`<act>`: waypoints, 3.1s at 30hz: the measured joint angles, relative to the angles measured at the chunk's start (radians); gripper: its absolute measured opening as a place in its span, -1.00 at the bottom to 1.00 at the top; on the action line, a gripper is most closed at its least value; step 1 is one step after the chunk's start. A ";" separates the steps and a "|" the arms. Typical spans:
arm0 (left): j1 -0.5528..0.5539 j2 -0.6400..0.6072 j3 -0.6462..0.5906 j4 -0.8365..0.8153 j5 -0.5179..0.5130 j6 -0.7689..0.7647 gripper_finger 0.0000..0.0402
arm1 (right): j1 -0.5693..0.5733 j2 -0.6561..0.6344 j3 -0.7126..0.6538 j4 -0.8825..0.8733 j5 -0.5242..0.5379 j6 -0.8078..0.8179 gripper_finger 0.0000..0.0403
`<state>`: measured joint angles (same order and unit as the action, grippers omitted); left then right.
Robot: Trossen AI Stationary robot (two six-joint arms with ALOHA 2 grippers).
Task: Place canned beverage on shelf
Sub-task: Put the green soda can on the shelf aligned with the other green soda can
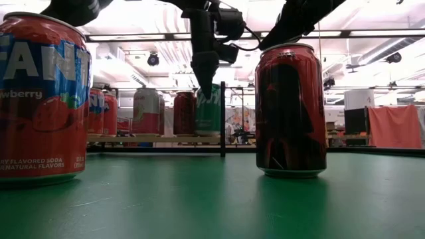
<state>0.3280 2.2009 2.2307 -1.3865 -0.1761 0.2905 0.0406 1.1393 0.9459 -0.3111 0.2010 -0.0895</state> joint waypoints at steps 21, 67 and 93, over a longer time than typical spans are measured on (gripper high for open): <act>0.004 0.000 0.000 0.002 0.002 0.020 0.64 | 0.000 0.000 -0.002 0.000 0.000 0.000 -0.95; 0.004 -0.060 0.112 -0.085 -0.008 0.049 0.84 | 0.000 0.000 -0.002 -0.006 0.000 0.003 -0.95; -0.110 -0.564 -0.384 0.362 0.111 -0.129 0.84 | 0.000 0.000 -0.002 0.150 0.001 0.034 -0.95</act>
<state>0.2176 1.6369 1.8467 -1.0242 -0.0654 0.1619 0.0407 1.1397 0.9440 -0.1608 0.2016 -0.0556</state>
